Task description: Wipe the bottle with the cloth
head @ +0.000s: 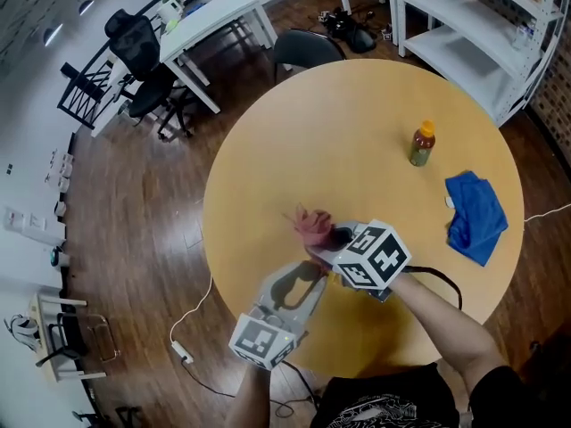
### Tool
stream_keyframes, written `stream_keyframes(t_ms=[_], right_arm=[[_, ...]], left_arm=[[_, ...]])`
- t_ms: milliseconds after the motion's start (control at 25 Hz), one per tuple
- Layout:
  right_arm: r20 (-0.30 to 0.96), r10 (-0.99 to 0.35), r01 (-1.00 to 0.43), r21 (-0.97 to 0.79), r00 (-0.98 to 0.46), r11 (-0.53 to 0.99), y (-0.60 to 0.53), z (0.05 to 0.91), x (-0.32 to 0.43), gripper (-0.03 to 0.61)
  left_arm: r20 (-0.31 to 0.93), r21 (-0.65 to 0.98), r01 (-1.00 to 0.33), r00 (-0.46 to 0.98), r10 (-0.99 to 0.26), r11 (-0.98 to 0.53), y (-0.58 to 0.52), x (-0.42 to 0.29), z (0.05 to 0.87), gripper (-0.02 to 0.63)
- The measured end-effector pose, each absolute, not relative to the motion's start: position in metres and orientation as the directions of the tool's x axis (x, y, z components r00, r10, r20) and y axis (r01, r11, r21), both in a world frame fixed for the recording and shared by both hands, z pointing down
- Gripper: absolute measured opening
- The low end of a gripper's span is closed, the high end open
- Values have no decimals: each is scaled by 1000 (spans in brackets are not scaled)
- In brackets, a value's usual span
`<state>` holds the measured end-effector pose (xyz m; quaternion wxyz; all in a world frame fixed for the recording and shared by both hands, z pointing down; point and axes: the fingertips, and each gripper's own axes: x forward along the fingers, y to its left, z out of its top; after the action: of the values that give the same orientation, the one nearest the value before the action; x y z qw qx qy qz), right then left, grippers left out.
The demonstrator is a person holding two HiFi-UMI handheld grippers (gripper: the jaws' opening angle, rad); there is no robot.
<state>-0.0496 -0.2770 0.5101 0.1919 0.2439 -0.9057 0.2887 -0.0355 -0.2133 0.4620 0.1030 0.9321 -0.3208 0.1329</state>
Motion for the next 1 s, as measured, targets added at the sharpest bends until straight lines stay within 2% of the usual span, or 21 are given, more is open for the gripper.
stream_keyframes(t_ms=[640, 1000], right_arm=[[595, -292, -593, -405, -749, 696, -276, 594, -41, 98], [648, -290, -563, -261, -704, 784, -272, 612, -36, 98]], left_arm=[[277, 104, -624, 766, -580, -774, -214, -33, 462, 153], [276, 98, -615, 772, -572, -783, -211, -27, 466, 153]])
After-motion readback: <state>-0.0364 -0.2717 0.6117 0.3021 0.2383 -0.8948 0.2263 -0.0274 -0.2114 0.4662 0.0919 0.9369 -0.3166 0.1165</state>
